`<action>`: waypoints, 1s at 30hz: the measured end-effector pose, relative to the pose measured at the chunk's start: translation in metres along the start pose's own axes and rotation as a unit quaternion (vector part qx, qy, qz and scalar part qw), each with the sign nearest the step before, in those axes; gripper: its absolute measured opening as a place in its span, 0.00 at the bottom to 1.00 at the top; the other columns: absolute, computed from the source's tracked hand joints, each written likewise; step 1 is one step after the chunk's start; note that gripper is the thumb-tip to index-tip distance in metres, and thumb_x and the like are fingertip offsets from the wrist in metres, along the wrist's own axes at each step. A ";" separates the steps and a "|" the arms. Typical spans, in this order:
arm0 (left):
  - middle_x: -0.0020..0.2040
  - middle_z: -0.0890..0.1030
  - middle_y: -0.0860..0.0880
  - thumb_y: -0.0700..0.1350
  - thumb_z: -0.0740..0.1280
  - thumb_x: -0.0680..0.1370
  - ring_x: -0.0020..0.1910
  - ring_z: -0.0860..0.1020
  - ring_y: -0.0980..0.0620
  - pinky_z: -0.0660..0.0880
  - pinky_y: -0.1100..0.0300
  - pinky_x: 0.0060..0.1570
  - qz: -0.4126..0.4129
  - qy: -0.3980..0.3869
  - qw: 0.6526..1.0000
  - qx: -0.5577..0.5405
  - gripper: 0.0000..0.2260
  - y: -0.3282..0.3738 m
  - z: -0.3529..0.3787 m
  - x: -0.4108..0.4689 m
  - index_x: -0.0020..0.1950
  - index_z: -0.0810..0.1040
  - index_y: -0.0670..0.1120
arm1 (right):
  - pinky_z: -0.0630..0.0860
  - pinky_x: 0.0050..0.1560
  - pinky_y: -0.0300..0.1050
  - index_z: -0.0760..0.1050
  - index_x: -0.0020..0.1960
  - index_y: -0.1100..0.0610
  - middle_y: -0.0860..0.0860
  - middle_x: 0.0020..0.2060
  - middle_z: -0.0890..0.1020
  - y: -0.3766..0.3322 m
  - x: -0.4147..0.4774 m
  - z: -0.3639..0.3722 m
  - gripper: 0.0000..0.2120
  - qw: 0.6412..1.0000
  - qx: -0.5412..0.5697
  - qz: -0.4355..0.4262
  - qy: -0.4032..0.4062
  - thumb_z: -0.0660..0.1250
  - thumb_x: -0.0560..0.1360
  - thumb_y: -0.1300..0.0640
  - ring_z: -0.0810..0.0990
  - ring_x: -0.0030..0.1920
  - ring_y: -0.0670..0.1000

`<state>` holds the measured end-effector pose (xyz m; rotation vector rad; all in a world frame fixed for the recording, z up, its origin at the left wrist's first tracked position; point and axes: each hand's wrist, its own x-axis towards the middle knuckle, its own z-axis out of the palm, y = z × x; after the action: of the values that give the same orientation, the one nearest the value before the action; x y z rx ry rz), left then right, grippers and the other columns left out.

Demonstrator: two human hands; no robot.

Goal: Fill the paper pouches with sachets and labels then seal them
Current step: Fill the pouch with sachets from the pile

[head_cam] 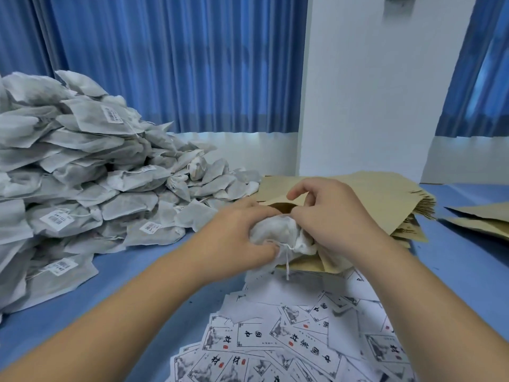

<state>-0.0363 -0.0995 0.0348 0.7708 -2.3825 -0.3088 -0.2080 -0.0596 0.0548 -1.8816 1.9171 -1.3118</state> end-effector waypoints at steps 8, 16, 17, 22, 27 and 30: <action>0.42 0.69 0.54 0.50 0.64 0.71 0.45 0.72 0.50 0.71 0.55 0.43 -0.053 0.025 0.995 0.083 0.05 0.021 0.014 -0.005 0.42 0.70 0.51 | 0.68 0.31 0.33 0.76 0.44 0.47 0.45 0.25 0.71 -0.022 -0.008 -0.003 0.15 0.993 -0.031 -0.105 -0.045 0.64 0.66 0.66 0.70 0.29 0.42; 0.35 0.68 0.54 0.49 0.61 0.72 0.32 0.66 0.52 0.56 0.62 0.25 -0.107 0.061 0.970 0.210 0.03 0.026 0.011 -0.007 0.44 0.71 0.53 | 0.71 0.34 0.44 0.76 0.44 0.49 0.43 0.21 0.68 -0.042 -0.017 0.006 0.14 0.987 0.044 -0.121 -0.099 0.64 0.65 0.66 0.67 0.26 0.43; 0.33 0.66 0.54 0.49 0.61 0.72 0.30 0.65 0.54 0.56 0.62 0.25 -0.091 0.059 0.976 0.188 0.04 0.024 0.010 -0.006 0.40 0.67 0.52 | 0.70 0.32 0.44 0.77 0.43 0.50 0.43 0.21 0.68 -0.042 -0.016 0.005 0.14 0.986 0.060 -0.118 -0.099 0.64 0.65 0.67 0.66 0.26 0.43; 0.33 0.67 0.56 0.47 0.62 0.69 0.34 0.68 0.54 0.61 0.62 0.30 -0.006 0.036 0.996 0.077 0.10 0.017 0.005 0.001 0.32 0.61 0.53 | 0.65 0.28 0.31 0.77 0.45 0.49 0.43 0.22 0.69 -0.038 -0.013 -0.001 0.15 0.988 0.092 -0.105 -0.064 0.66 0.65 0.67 0.67 0.25 0.42; 0.39 0.70 0.56 0.45 0.65 0.69 0.39 0.69 0.55 0.65 0.64 0.37 -0.003 0.058 0.998 0.007 0.11 0.003 0.011 0.000 0.34 0.65 0.57 | 0.67 0.31 0.32 0.75 0.49 0.49 0.44 0.26 0.71 -0.034 -0.016 0.010 0.14 0.990 -0.050 -0.124 -0.046 0.64 0.67 0.63 0.70 0.30 0.42; 0.42 0.72 0.50 0.45 0.60 0.68 0.42 0.72 0.49 0.71 0.54 0.41 -0.018 0.059 0.998 0.029 0.05 -0.004 0.017 0.001 0.41 0.73 0.47 | 0.72 0.40 0.42 0.72 0.52 0.54 0.46 0.37 0.74 -0.034 -0.019 0.019 0.12 0.972 -0.173 -0.156 -0.039 0.62 0.69 0.61 0.74 0.40 0.47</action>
<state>-0.0456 -0.1029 0.0199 0.8367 -2.2772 -0.2053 -0.1672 -0.0463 0.0574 -2.4474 1.9712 -1.0001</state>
